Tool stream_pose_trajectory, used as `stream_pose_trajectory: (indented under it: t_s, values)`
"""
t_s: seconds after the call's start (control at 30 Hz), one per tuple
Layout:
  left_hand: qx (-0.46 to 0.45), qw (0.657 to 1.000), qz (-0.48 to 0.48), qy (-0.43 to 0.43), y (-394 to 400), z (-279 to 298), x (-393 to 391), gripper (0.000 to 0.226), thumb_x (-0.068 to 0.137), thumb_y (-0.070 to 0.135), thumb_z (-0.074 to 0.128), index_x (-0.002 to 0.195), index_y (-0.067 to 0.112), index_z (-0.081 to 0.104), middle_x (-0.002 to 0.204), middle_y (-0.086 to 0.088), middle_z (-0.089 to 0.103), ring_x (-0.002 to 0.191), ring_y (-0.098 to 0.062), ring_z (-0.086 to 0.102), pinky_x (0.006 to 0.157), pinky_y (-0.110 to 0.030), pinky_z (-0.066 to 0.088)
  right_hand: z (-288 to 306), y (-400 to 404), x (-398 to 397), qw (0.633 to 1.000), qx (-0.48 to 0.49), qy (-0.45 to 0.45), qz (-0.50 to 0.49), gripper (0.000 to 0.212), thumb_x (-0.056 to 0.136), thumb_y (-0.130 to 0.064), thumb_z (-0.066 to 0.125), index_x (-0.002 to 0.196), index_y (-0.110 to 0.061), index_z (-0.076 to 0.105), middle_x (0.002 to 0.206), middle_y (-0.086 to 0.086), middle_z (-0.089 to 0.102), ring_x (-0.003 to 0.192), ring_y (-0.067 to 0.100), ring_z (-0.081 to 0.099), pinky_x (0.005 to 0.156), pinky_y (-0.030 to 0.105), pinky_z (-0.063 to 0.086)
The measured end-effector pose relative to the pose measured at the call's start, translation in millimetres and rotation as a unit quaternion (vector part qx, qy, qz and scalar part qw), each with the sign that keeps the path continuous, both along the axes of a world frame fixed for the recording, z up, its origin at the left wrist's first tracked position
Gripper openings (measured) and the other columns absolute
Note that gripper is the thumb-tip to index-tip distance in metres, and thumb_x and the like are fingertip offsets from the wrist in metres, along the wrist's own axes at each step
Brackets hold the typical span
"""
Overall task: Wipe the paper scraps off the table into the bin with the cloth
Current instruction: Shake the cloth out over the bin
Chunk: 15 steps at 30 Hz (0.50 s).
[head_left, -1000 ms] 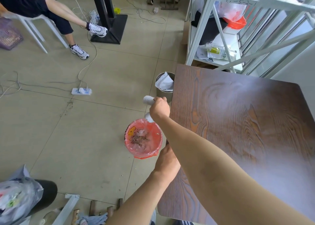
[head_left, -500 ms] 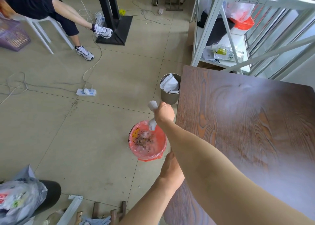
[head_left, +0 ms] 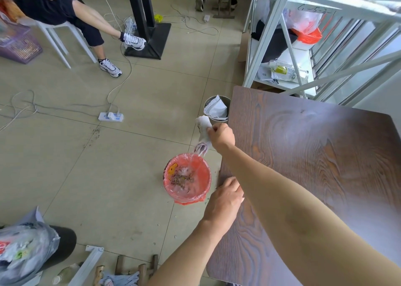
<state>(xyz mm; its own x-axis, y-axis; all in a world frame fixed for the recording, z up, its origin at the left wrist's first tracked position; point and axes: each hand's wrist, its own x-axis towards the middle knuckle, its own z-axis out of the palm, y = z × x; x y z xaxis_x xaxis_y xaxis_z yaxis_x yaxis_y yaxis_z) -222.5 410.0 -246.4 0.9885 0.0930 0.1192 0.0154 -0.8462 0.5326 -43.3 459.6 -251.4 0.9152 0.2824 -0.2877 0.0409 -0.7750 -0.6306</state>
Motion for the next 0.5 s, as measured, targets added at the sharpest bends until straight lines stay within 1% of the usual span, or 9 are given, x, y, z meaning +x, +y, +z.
stream_pose_trajectory:
  t_s: [0.03,0.07,0.1,0.17,0.23,0.3,0.37,0.43,0.5]
  values:
    - [0.033,0.998,-0.022,0.039,-5,-10,4,0.034,0.080,0.017,0.055,0.113,0.020,0.059,0.112,0.010,0.060,0.109,-0.007,0.044,0.084,-0.016,0.050,5,-4,2,1.000,0.011,-0.008,0.007,0.026,0.090,-0.023,0.053,0.065,-0.013,0.052,0.070,0.008,0.055,0.066,0.027,0.051,0.058,0.028,0.037]
    - [0.054,0.997,-0.030,0.039,-5,-17,6,0.037,0.085,0.015,0.046,0.120,0.019,0.058,0.121,0.007,0.056,0.117,-0.010,0.045,0.089,-0.022,0.051,10,-8,5,0.999,0.022,-0.021,0.014,0.027,0.091,-0.023,0.052,0.065,-0.014,0.053,0.072,0.008,0.055,0.068,0.025,0.050,0.059,0.028,0.037]
    - [0.043,0.998,-0.023,0.051,-5,-22,7,0.036,0.085,0.015,0.052,0.121,0.018,0.058,0.124,0.006,0.057,0.119,-0.011,0.047,0.089,-0.024,0.053,17,-14,10,0.999,0.028,-0.038,0.021,0.025,0.092,-0.022,0.052,0.069,-0.013,0.058,0.075,0.010,0.057,0.069,0.025,0.051,0.060,0.028,0.038]
    - [0.018,0.999,-0.021,0.041,-6,-23,8,0.043,0.076,0.017,0.072,0.118,0.017,0.062,0.121,0.007,0.061,0.114,-0.009,0.052,0.082,-0.021,0.055,31,-26,21,0.996,0.032,-0.076,0.032,0.022,0.093,-0.022,0.050,0.092,-0.008,0.067,0.085,0.014,0.066,0.074,0.026,0.058,0.064,0.032,0.048]
    - [0.014,0.999,-0.033,0.038,-7,-21,8,0.045,0.074,0.018,0.076,0.117,0.016,0.062,0.120,0.006,0.062,0.112,-0.009,0.053,0.080,-0.020,0.055,44,-42,33,0.992,0.025,-0.116,0.036,0.026,0.096,-0.022,0.048,0.108,-0.008,0.066,0.094,0.014,0.071,0.075,0.025,0.062,0.068,0.036,0.056]
    - [0.017,0.998,-0.037,0.049,-7,-17,7,0.045,0.074,0.017,0.076,0.117,0.015,0.063,0.120,0.006,0.062,0.112,-0.011,0.056,0.080,-0.020,0.055,50,-61,42,0.986,-0.007,-0.160,0.042,0.025,0.097,-0.024,0.045,0.109,-0.013,0.064,0.094,0.013,0.072,0.073,0.025,0.064,0.066,0.035,0.057]
    - [0.034,0.998,-0.030,0.039,-9,-20,8,0.045,0.072,0.018,0.077,0.116,0.015,0.065,0.119,0.005,0.064,0.111,-0.012,0.060,0.079,-0.020,0.056,47,-81,43,0.981,-0.056,-0.175,0.053,0.025,0.098,-0.026,0.043,0.110,-0.015,0.061,0.096,0.013,0.072,0.078,0.028,0.066,0.069,0.037,0.057]
    - [0.039,0.998,-0.028,0.030,-9,-19,8,0.045,0.070,0.020,0.079,0.114,0.016,0.066,0.118,0.005,0.066,0.109,-0.012,0.062,0.077,-0.019,0.056,34,-92,35,0.984,-0.081,-0.149,0.056,0.025,0.098,-0.023,0.043,0.114,-0.013,0.060,0.103,0.015,0.071,0.088,0.031,0.066,0.072,0.033,0.053]
    - [0.039,0.999,-0.027,0.021,-9,-20,8,0.045,0.069,0.022,0.080,0.112,0.017,0.067,0.116,0.007,0.066,0.107,-0.011,0.062,0.077,-0.018,0.055,22,-90,19,0.990,-0.068,-0.119,0.035,0.026,0.098,-0.019,0.044,0.117,-0.011,0.059,0.107,0.018,0.070,0.094,0.034,0.065,0.074,0.034,0.047]
